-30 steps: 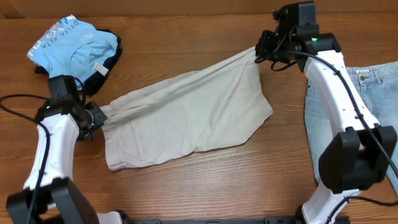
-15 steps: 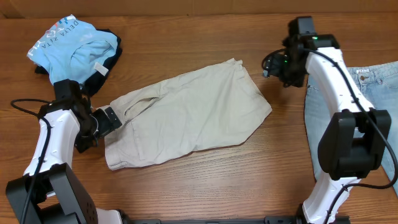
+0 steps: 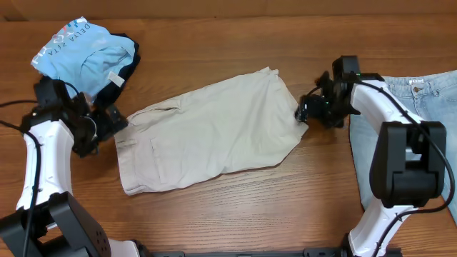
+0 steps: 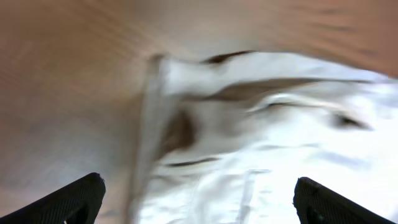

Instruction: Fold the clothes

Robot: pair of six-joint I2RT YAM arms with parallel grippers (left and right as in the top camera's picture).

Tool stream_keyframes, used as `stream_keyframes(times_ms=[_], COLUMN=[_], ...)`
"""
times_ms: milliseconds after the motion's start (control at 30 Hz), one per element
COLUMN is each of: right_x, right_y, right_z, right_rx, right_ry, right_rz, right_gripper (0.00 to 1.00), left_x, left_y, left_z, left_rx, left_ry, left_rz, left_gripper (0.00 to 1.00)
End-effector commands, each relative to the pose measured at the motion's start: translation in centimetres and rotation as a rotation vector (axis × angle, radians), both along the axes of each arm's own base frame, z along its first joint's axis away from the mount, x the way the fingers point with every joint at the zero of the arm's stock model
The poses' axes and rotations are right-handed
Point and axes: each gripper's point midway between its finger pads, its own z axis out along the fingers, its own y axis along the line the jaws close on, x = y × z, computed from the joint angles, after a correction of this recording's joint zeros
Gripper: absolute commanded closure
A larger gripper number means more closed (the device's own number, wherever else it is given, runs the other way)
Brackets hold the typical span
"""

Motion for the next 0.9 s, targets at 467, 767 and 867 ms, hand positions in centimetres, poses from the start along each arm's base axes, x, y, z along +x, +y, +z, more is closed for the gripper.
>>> stream_keyframes(times_ms=[467, 767, 867], right_x=[-1.4, -0.4, -0.4], right_y=[0.9, -0.6, -0.5], right_z=[-0.6, -0.2, 0.8], right_rx=[0.064, 0.088, 0.170], right_ry=[-0.002, -0.055, -0.042], right_rz=[0.108, 0.109, 0.075], right_gripper=[0.07, 0.18, 0.27], left_x=[-4.4, -4.5, -4.7], left_y=[-2.8, -4.2, -4.3], left_z=[-9.1, -13.2, -13.8], left_rx=[0.131, 0.068, 0.060], left_ry=[0.176, 0.196, 0.210], left_rz=[0.012, -0.068, -0.070], left_gripper=[0.00, 0.59, 0.65])
